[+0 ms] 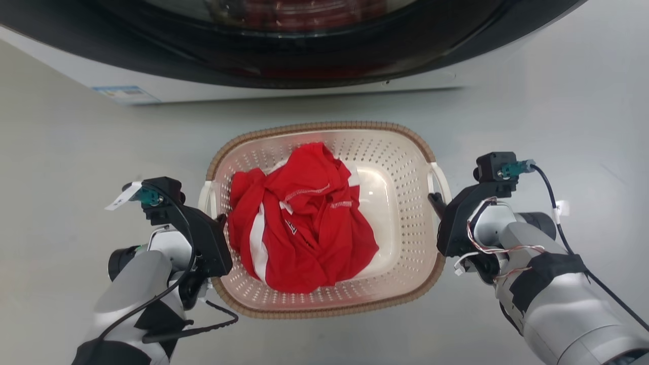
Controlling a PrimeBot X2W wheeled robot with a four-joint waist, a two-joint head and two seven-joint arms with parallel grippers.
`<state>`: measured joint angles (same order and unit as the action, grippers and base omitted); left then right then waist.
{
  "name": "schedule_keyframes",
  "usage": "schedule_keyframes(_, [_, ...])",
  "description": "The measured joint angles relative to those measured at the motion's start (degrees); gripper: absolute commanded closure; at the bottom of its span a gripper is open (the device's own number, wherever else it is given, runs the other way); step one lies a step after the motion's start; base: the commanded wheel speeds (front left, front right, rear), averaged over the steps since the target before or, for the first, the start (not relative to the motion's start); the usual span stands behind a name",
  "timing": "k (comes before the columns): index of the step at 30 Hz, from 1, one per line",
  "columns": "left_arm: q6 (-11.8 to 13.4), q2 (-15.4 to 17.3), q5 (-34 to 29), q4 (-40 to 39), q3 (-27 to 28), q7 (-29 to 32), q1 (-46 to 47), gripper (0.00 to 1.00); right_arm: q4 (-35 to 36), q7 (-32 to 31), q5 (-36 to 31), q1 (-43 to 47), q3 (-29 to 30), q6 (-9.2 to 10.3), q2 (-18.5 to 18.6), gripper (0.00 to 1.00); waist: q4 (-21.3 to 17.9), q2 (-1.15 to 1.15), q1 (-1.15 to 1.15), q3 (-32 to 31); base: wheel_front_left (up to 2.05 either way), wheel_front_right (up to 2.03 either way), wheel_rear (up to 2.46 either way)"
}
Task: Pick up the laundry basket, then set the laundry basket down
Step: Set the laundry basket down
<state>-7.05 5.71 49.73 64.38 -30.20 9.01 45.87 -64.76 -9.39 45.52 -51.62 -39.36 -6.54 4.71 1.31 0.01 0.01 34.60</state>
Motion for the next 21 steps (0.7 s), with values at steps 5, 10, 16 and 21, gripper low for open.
schedule_keyframes(5, [0.0,0.0,-0.5,-0.1,-0.1,-2.4,1.2,1.0,0.0,2.0,-0.8,-1.5,-0.1,0.05,0.0,1.0,0.1,0.0,0.0,3.4,0.0,0.0,0.0])
schedule_keyframes(10, [0.0,-0.2,-0.9,0.1,-0.3,-5.4,1.8,1.0,-0.3,4.6,-1.7,-1.9,-0.3,0.23,0.1,1.0,0.1,0.0,0.0,6.9,0.0,0.0,0.0])
schedule_keyframes(16, [0.0,-0.6,-1.3,0.5,-0.7,-8.8,1.8,1.0,-0.9,7.6,-2.3,-1.9,-0.5,0.75,0.1,1.0,0.1,0.0,0.0,9.2,0.0,0.0,0.0])
schedule_keyframes(21, [0.0,-0.9,-1.4,0.7,-1.1,-11.2,1.8,1.0,-1.6,9.9,-2.8,-2.0,-0.6,0.84,0.1,1.0,0.1,0.0,-0.01,9.8,0.0,0.0,0.0])
